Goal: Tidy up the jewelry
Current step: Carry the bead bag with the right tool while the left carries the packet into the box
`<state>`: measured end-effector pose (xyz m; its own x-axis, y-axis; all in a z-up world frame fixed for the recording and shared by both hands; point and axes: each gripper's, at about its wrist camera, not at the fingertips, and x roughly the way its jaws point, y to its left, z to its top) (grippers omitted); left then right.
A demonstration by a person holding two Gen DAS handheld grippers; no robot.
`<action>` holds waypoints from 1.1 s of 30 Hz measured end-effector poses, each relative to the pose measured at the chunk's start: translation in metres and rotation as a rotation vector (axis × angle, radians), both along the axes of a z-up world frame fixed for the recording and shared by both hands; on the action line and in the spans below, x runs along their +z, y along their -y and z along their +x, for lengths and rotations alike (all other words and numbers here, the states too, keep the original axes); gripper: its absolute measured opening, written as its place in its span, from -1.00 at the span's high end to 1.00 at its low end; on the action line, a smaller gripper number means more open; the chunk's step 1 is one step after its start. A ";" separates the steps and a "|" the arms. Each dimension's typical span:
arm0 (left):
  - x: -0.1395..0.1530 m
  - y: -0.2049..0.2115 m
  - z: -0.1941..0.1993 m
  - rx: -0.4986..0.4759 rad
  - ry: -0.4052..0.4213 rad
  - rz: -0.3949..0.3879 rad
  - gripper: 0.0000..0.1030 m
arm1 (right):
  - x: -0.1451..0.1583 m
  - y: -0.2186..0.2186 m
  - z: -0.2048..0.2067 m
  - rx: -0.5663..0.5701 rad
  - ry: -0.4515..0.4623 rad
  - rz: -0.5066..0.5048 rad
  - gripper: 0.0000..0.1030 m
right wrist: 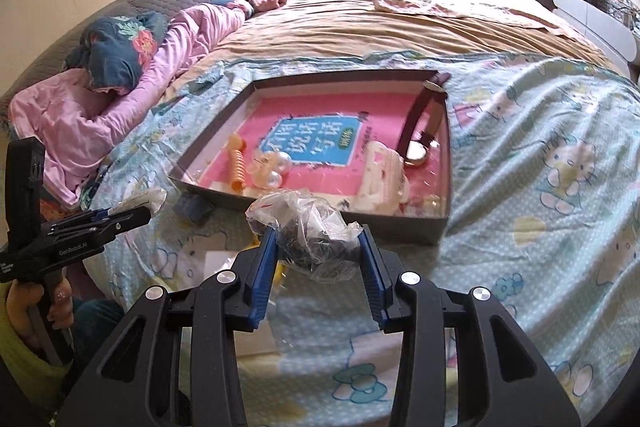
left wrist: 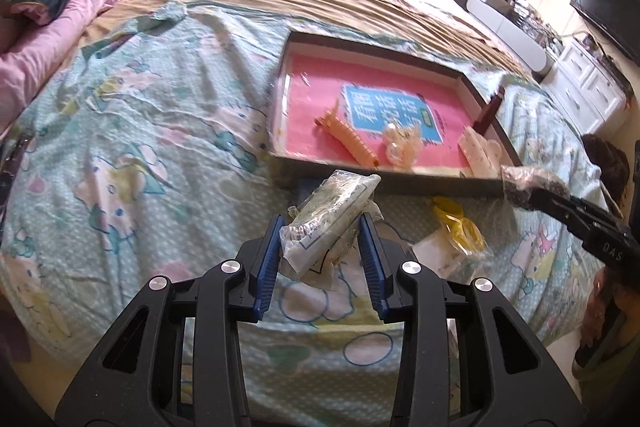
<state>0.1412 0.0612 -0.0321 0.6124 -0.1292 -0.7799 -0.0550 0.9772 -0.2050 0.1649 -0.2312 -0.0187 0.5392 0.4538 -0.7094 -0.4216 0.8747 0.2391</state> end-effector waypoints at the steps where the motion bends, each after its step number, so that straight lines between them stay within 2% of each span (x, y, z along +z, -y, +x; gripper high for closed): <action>1: 0.002 -0.002 0.001 0.006 0.004 0.000 0.43 | 0.001 -0.002 0.001 0.003 0.002 0.006 0.27; 12: 0.022 -0.023 0.018 0.062 0.047 0.008 0.43 | 0.007 -0.017 0.013 0.033 0.018 0.047 0.27; 19: 0.027 -0.023 0.038 0.064 0.054 0.012 0.43 | 0.011 -0.015 0.023 0.019 0.039 0.058 0.27; 33: 0.025 0.004 0.081 -0.006 0.051 0.046 0.43 | 0.025 -0.002 0.050 -0.044 0.100 0.056 0.27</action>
<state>0.2225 0.0570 -0.0072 0.6506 -0.0982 -0.7530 -0.0393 0.9859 -0.1626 0.2145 -0.2292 0.0063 0.6264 0.4656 -0.6252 -0.4072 0.8793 0.2468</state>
